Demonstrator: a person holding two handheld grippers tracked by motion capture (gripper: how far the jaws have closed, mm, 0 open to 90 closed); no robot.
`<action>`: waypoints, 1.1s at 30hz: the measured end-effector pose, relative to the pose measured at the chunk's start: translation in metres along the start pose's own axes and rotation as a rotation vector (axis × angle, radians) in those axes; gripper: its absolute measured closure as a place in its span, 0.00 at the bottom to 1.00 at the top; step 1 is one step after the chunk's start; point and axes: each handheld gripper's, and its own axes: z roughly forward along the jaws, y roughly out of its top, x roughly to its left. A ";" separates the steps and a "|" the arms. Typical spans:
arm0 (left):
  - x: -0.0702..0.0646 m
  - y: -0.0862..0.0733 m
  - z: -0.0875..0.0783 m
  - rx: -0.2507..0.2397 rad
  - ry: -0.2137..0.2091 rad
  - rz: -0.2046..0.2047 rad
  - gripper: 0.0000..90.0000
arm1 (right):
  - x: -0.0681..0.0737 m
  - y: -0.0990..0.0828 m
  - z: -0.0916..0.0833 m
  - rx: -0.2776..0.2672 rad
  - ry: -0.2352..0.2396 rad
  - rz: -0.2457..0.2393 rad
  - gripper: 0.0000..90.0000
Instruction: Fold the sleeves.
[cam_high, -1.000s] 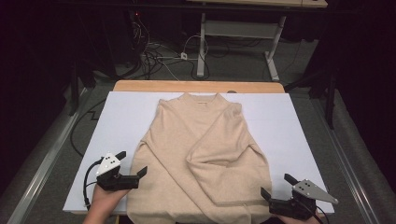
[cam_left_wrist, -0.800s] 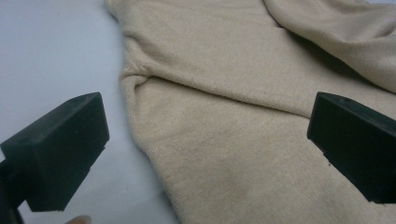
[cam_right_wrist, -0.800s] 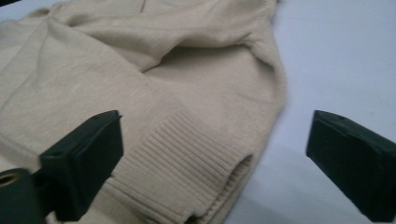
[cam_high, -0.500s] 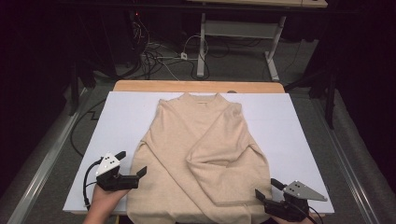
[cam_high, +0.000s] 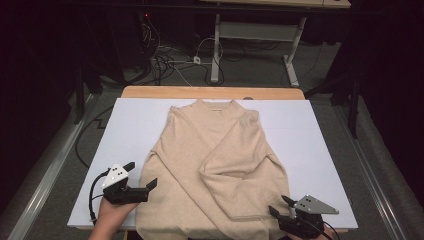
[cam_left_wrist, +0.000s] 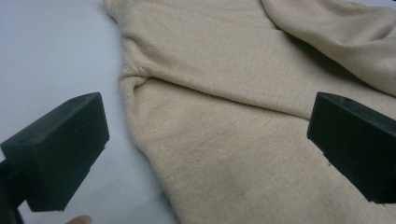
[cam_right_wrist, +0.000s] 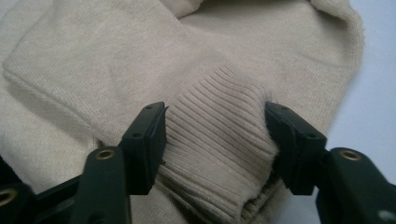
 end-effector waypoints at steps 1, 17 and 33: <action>0.000 0.000 0.000 -0.001 0.000 0.000 0.00 | 0.000 0.000 0.000 -0.002 0.001 0.000 0.51; 0.000 0.000 0.000 0.003 0.001 0.001 0.00 | 0.007 0.008 -0.016 -0.070 0.055 -0.031 0.92; 0.000 0.000 0.000 0.001 -0.006 0.003 0.00 | 0.057 0.042 0.009 -0.122 0.155 -0.128 0.93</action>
